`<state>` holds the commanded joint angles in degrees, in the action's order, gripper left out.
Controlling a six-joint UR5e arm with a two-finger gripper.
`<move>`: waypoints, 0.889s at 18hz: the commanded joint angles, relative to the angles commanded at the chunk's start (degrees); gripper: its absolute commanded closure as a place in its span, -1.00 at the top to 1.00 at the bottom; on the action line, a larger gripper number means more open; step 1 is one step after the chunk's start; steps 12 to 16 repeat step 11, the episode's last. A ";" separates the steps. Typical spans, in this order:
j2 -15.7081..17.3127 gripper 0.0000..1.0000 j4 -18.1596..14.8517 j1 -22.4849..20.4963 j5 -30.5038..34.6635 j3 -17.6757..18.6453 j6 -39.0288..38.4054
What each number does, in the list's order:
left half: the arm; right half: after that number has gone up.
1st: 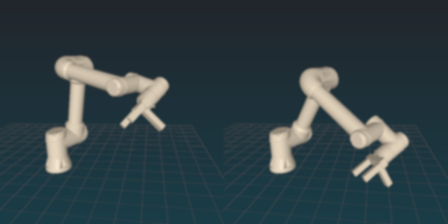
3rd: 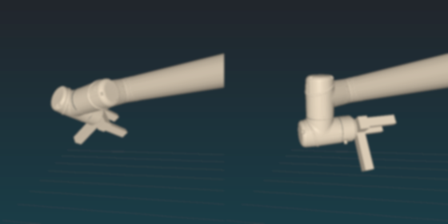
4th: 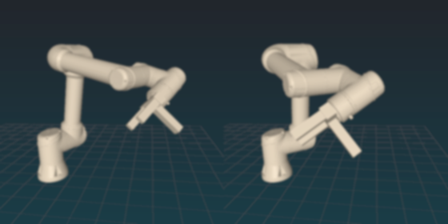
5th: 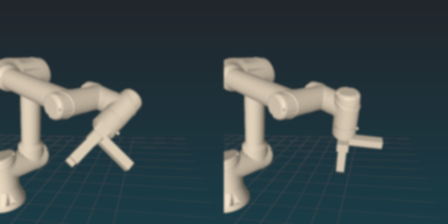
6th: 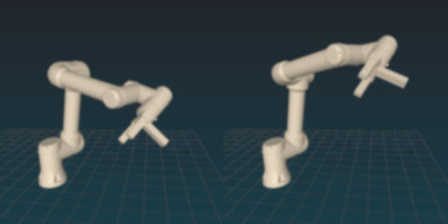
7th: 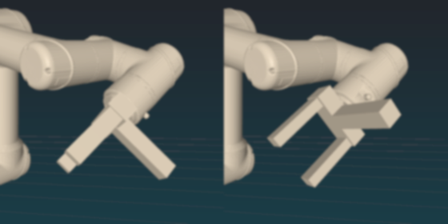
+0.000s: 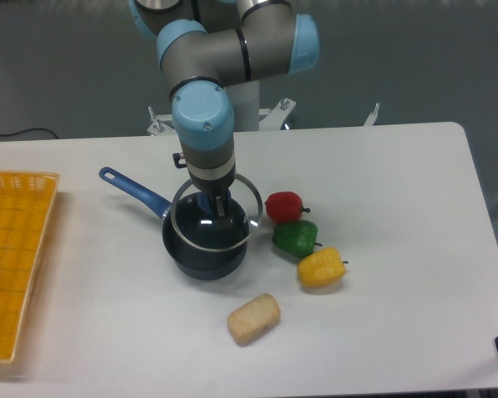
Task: Open the lid
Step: 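Lift the glass lid up off the saucepan by its knob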
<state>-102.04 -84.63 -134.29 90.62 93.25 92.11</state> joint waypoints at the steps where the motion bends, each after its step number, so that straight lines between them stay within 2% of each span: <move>1: 0.00 0.34 -0.62 -0.09 0.00 -0.17 0.00; 8: 0.00 0.34 -2.99 -1.06 0.44 -0.79 -0.09; 16: 0.00 0.35 -2.91 -1.24 0.53 -0.79 -0.17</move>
